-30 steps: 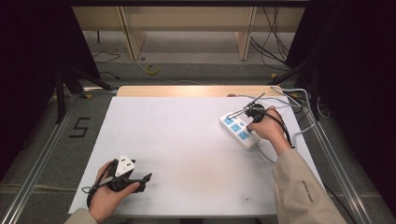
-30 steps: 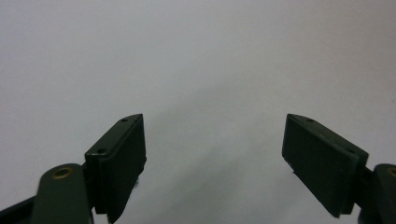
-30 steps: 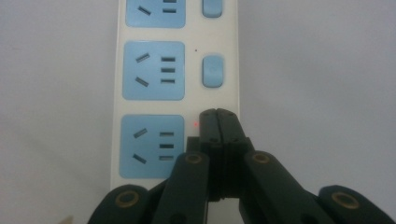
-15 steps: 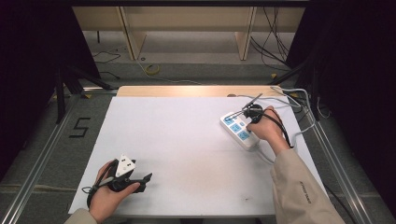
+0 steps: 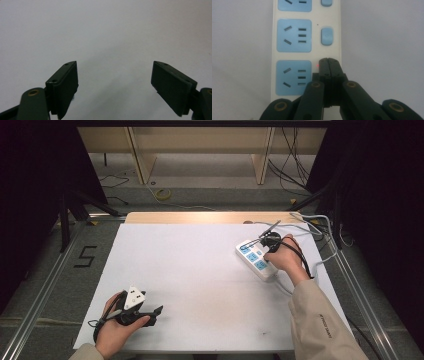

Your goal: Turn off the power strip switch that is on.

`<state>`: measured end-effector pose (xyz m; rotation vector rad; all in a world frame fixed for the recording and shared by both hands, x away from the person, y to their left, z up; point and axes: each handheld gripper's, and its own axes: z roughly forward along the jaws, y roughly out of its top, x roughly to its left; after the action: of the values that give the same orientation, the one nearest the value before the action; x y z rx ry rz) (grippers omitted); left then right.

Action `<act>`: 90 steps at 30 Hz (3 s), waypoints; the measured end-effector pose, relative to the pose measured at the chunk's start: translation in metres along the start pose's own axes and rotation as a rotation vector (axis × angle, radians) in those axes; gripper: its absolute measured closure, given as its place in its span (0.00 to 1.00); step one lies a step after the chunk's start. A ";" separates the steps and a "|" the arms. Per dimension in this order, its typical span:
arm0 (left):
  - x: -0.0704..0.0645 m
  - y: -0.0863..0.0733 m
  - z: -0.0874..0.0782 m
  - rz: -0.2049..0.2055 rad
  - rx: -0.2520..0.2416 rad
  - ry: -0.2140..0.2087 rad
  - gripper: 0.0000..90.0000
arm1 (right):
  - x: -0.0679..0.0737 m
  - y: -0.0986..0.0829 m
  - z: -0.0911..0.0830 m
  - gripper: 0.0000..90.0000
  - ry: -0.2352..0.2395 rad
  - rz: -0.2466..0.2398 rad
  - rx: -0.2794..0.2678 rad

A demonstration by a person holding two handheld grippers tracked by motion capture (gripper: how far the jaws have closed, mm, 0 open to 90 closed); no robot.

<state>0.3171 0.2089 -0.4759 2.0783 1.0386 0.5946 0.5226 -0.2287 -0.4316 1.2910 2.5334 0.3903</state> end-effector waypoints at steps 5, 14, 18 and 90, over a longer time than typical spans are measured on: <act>0.000 0.000 0.000 0.001 -0.004 0.001 0.24 | -0.001 0.000 0.000 1.00 0.008 0.012 -0.001; 0.000 0.000 0.000 0.000 -0.002 0.001 0.24 | -0.001 -0.001 0.000 1.00 0.011 0.014 -0.005; 0.000 0.000 0.000 0.001 -0.002 0.003 0.24 | -0.003 -0.002 0.000 1.00 0.026 0.020 -0.016; 0.001 -0.001 0.000 -0.003 -0.003 0.008 0.24 | 0.008 -0.036 -0.027 0.92 0.045 0.023 -0.205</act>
<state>0.3169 0.2099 -0.4760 2.0730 1.0450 0.6035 0.4814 -0.2453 -0.4204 1.2471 2.4409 0.6722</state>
